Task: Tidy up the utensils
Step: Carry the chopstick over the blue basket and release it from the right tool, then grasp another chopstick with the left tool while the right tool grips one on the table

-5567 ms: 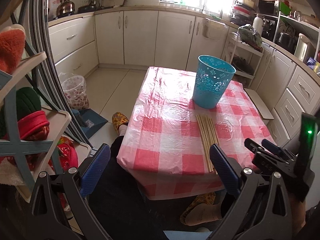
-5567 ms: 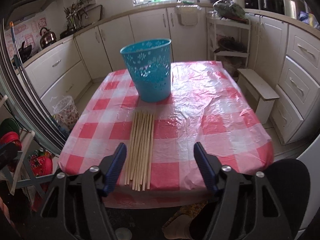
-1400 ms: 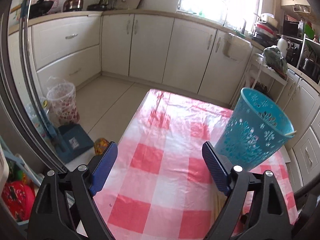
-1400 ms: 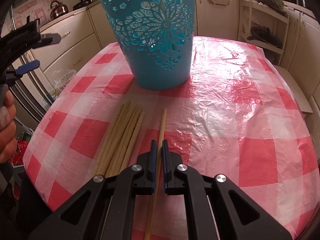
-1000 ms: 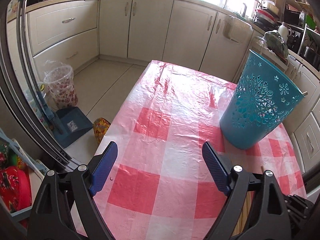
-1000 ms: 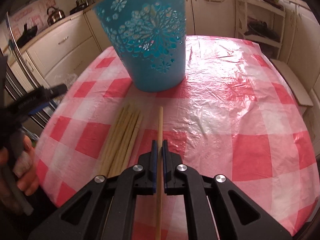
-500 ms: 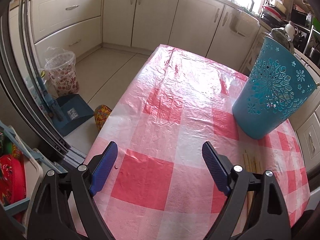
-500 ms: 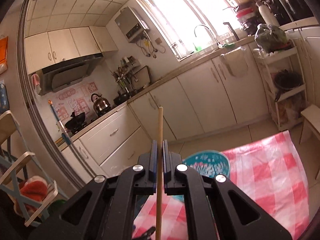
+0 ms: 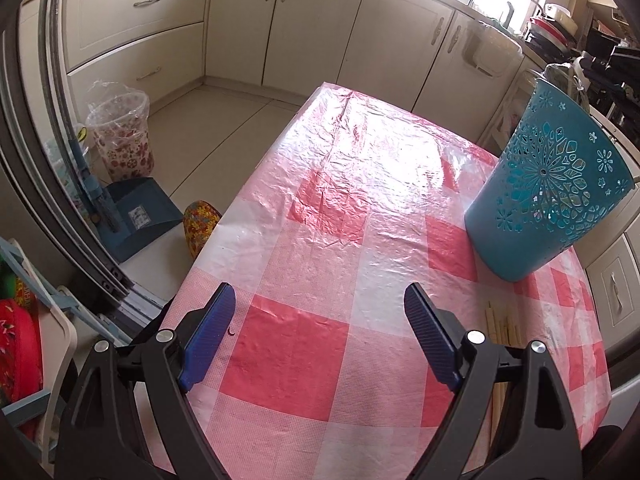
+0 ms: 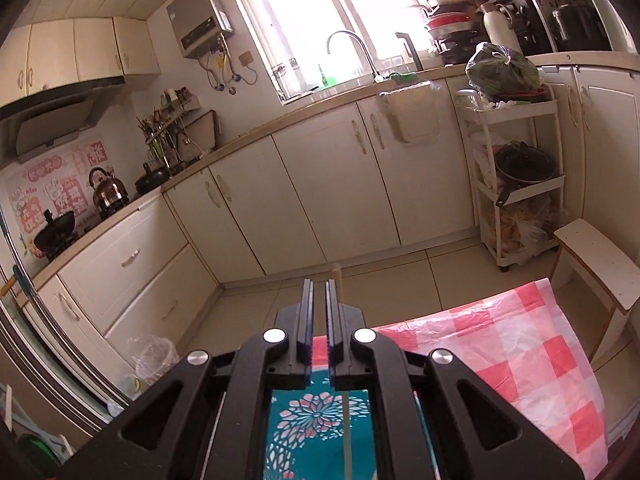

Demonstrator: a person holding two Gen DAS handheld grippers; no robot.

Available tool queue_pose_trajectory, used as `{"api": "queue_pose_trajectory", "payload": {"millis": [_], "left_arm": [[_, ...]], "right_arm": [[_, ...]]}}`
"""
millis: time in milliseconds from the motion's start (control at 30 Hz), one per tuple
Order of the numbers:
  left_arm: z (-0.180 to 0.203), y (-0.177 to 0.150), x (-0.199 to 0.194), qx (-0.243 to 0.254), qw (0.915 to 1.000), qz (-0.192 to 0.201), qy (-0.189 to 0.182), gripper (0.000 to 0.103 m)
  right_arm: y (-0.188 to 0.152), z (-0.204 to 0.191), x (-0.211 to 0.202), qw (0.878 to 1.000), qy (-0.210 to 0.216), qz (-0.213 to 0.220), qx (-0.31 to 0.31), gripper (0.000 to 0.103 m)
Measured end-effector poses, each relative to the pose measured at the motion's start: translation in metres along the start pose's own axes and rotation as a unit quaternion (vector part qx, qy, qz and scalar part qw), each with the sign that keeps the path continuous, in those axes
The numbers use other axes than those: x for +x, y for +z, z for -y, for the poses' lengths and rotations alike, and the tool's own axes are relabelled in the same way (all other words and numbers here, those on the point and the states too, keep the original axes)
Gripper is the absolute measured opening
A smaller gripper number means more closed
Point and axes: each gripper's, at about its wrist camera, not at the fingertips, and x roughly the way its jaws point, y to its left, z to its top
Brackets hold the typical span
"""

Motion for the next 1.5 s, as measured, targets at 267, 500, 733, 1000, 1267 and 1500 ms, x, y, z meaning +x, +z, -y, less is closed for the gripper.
{"api": "queue_pose_trajectory", "payload": {"millis": [267,500,733,1000,1267,1500], "left_arm": [[0.001,0.000,0.000,0.001,1.0000,0.001,0.001,0.082],[0.006,-0.001,0.001,0.016,0.9998,-0.006,0.005,0.084],[0.006,-0.002,0.000,0.019,0.9998,-0.005,0.001,0.084],[0.006,-0.002,0.000,0.020,0.9998,-0.006,0.001,0.085],[0.006,-0.002,0.001,0.022,0.9997,-0.006,-0.001,0.085],[0.024,-0.009,-0.003,0.065,0.9974,-0.018,-0.026,0.085]], "right_arm": [[-0.019,-0.003,-0.066,0.999,0.017,0.030,-0.033,0.023],[-0.107,-0.005,-0.129,0.995,0.008,-0.022,-0.102,0.032],[-0.194,0.020,-0.073,0.976,-0.017,-0.198,-0.084,0.019],[-0.213,0.012,-0.057,0.970,-0.011,-0.223,-0.098,0.018],[-0.216,0.009,-0.055,0.967,-0.014,-0.228,-0.116,0.017],[-0.206,0.022,-0.051,0.959,-0.030,-0.249,-0.133,0.006]]}}
